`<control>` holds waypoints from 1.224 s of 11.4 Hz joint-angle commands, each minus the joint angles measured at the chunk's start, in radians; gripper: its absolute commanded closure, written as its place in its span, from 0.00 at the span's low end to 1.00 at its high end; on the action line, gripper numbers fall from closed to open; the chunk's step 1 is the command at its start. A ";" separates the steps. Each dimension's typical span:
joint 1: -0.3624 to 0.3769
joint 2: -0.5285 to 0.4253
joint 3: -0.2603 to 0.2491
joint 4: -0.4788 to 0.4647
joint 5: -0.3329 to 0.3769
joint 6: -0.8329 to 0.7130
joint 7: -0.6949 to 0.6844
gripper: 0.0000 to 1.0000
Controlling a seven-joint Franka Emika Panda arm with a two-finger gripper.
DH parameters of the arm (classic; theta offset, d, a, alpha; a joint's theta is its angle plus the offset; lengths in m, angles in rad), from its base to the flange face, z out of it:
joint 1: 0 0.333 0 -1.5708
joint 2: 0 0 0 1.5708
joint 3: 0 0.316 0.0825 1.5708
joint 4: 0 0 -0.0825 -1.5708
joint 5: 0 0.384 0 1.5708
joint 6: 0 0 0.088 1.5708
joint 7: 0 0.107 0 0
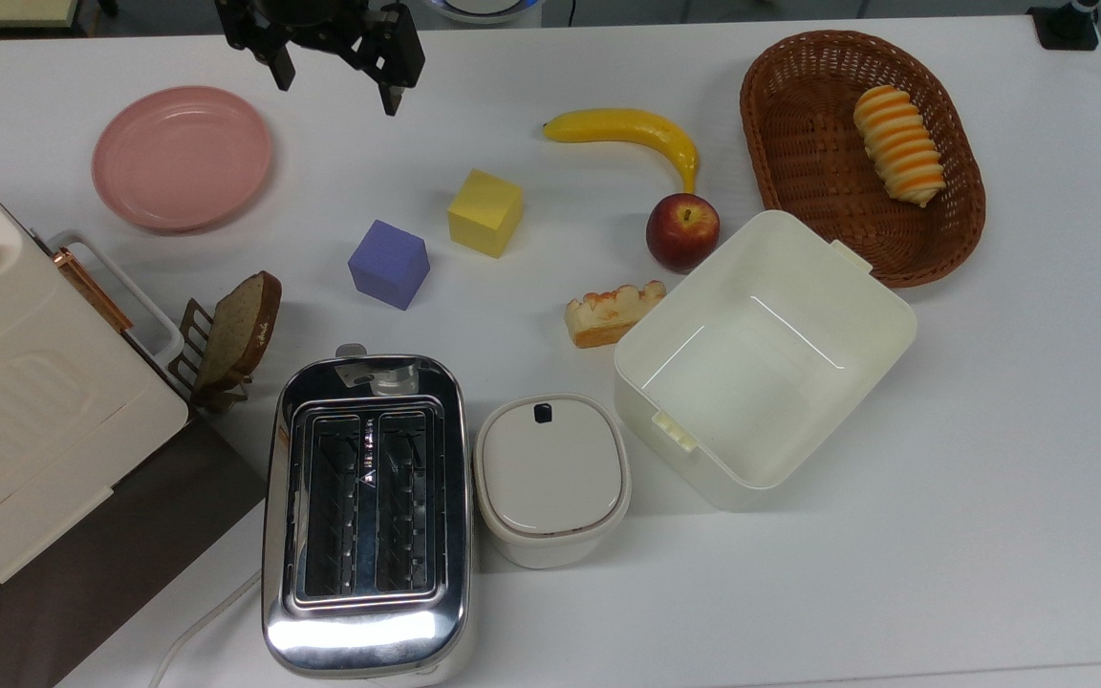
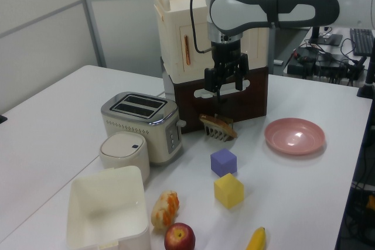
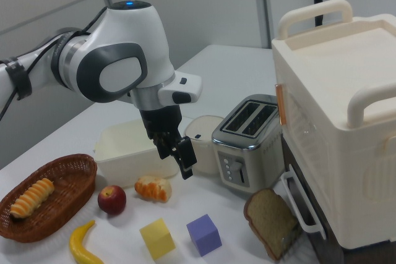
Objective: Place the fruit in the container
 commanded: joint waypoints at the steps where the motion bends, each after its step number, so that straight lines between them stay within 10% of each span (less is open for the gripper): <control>1: 0.008 -0.002 0.007 -0.013 -0.016 0.016 0.026 0.00; 14: 0.025 0.001 0.007 -0.021 -0.016 0.015 0.021 0.00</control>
